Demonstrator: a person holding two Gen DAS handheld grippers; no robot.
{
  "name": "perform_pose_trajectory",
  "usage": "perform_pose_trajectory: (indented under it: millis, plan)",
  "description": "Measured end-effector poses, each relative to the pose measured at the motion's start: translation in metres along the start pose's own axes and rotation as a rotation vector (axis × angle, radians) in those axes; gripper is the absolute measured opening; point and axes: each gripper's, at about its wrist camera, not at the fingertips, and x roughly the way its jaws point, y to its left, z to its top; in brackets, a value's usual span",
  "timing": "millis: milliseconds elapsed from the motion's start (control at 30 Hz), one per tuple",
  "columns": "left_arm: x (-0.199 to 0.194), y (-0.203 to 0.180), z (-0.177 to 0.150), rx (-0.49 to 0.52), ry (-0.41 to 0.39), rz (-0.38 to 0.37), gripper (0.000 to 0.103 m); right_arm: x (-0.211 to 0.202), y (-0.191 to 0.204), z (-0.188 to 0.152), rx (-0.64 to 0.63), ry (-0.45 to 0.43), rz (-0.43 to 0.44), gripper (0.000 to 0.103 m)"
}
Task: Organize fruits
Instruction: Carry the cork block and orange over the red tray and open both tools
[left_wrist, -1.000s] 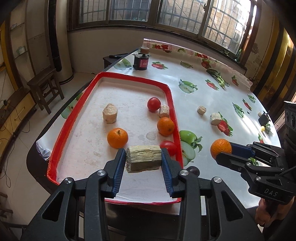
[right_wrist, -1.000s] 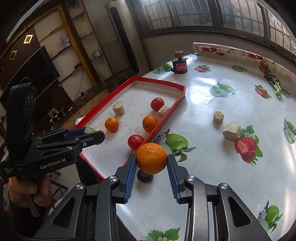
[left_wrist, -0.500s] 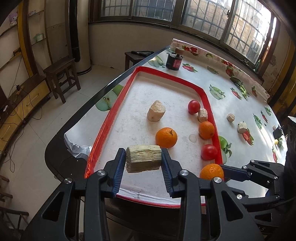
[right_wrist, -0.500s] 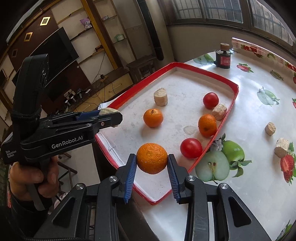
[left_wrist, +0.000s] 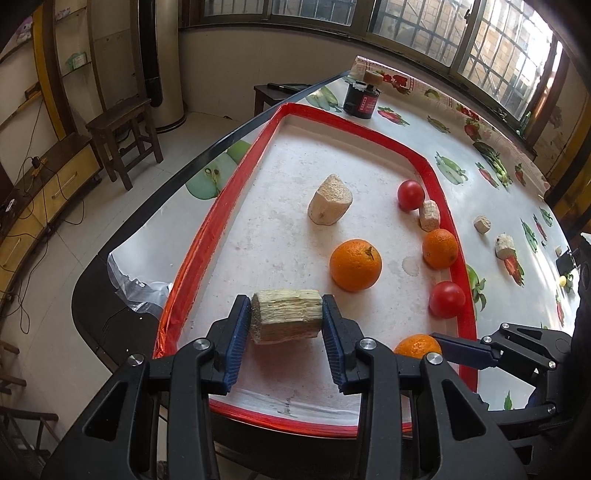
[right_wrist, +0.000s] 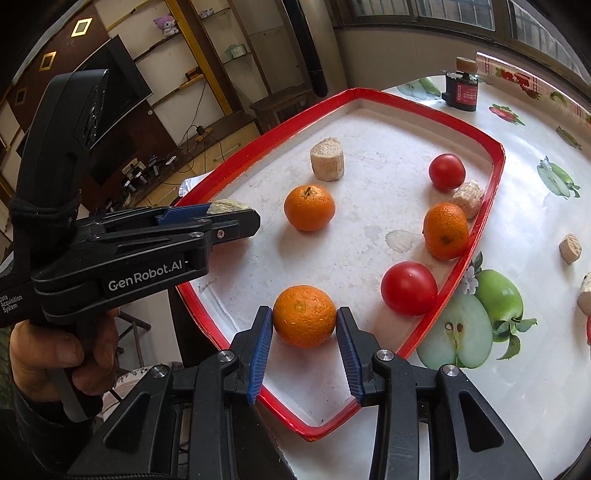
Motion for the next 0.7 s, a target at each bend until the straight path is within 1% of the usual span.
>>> perform_pose_trajectory:
  millis: [67,100,133,167,200,233,467,700]
  plan:
    - [0.000,0.000,-0.001,-0.002,0.001,0.006,0.036,0.000,-0.001,0.000,0.003,-0.002,0.003,0.038]
    - [0.000,0.001,-0.001,-0.004,0.003,0.008,0.039,-0.001,-0.001,0.000,0.004,-0.004,0.006,0.038]
    - [-0.001,0.000,-0.001,-0.005,0.004,0.015,0.045,-0.002,-0.002,0.000,0.006,-0.006,0.005,0.039]
    - [-0.002,0.000,-0.001,-0.005,0.002,0.025,0.048,-0.003,-0.003,-0.001,0.007,-0.008,0.006,0.040]
    - [-0.002,0.000,-0.001,-0.006,-0.001,0.034,0.054,-0.005,-0.003,-0.001,0.008,-0.011,0.008,0.044]
    - [-0.004,-0.001,-0.001,-0.006,-0.006,0.040,0.055,-0.008,-0.003,-0.001,0.009,-0.017,0.008,0.047]
    - [-0.015,-0.009,0.000,0.009,-0.026,0.047,0.055,-0.037,-0.011,-0.011,0.029,-0.068,0.010,0.047]
    - [-0.026,-0.028,0.002,0.033,-0.050,0.025,0.055,-0.075,-0.040,-0.027,0.098,-0.130,-0.025,0.048]
